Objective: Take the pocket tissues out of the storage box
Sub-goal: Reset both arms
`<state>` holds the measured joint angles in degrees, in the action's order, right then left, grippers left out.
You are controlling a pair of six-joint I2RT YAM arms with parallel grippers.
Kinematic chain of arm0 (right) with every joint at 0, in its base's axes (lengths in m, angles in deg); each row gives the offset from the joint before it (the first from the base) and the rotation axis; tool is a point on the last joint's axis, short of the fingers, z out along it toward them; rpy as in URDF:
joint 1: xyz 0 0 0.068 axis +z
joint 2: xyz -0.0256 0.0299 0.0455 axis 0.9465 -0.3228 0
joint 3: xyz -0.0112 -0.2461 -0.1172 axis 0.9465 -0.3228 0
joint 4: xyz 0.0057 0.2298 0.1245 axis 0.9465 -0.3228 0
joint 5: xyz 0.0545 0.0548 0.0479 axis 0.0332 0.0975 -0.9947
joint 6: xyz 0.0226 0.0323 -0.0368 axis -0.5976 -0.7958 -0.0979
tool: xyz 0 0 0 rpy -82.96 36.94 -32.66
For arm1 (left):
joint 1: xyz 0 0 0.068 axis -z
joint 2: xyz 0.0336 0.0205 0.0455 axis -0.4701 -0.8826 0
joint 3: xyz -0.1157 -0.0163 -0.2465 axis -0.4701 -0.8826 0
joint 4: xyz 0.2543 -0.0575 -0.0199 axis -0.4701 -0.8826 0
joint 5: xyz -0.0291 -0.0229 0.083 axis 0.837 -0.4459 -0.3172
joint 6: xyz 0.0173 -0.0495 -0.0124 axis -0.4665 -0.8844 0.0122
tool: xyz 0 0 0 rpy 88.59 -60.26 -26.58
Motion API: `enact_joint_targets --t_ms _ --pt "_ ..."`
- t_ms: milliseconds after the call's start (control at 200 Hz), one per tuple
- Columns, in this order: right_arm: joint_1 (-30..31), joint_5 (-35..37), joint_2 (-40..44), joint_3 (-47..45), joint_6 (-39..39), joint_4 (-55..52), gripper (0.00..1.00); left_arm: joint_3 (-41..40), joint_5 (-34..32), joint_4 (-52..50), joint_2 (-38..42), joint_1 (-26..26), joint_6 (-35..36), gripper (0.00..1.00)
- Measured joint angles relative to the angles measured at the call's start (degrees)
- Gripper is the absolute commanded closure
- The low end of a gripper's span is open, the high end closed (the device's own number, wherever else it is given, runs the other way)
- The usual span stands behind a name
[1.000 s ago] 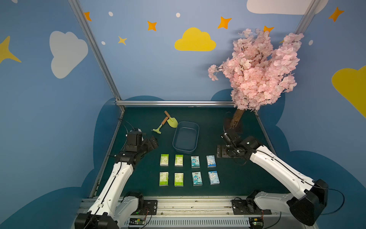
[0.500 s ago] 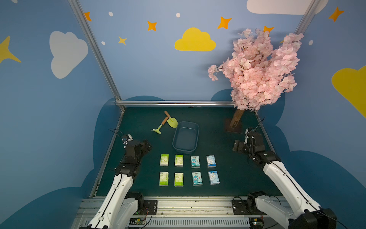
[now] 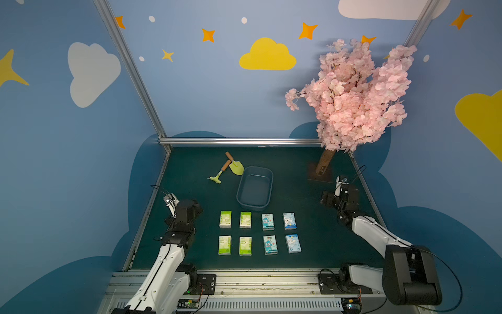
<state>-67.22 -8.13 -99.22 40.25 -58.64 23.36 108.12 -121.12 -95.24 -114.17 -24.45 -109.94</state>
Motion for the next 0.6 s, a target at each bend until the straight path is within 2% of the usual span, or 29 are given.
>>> enact_joint_targets --t_ms 285,370,601 --pt "-2.4 -6.2 -9.7 -3.1 3.0 15.7 0.02 -1.3 0.2 4.4 0.9 -1.5 4.7 0.00" --pt "-2.6 -7.5 -11.6 -3.9 3.1 17.2 0.02 -2.2 1.3 7.1 0.0 -2.6 6.7 0.00" --pt "-2.7 -8.9 -11.6 -3.8 4.2 18.9 0.02 -4.7 6.9 19.6 -10.3 -7.8 9.9 0.00"
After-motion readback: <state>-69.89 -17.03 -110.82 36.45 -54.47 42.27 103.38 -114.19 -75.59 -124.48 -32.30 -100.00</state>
